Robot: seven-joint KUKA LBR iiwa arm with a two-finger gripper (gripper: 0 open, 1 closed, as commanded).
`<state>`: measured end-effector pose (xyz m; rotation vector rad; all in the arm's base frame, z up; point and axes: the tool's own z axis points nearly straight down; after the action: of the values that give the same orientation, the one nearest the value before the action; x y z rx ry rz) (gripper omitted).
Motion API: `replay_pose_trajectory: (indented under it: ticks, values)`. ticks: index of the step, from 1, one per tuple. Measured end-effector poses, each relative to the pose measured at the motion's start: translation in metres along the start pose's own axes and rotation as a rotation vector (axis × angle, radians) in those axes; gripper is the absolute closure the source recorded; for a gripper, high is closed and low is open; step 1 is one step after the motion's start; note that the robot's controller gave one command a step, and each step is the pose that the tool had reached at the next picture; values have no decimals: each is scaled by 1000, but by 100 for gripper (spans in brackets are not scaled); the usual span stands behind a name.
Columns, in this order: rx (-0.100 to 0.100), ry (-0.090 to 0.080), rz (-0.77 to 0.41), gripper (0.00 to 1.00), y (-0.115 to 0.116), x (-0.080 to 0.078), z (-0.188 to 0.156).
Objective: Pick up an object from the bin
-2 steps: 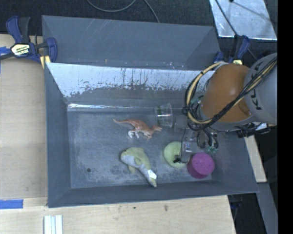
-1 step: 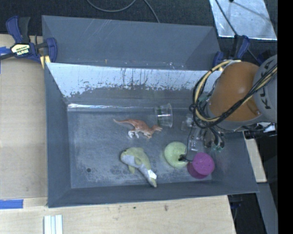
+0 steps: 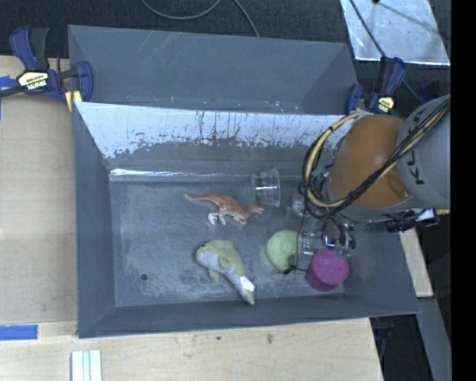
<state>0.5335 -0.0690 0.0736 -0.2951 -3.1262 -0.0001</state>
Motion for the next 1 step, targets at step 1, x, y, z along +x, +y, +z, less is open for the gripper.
replay_pose_trajectory:
  ticks: [1]
  values:
    - [-2,-13,75,100,1,-2,14]
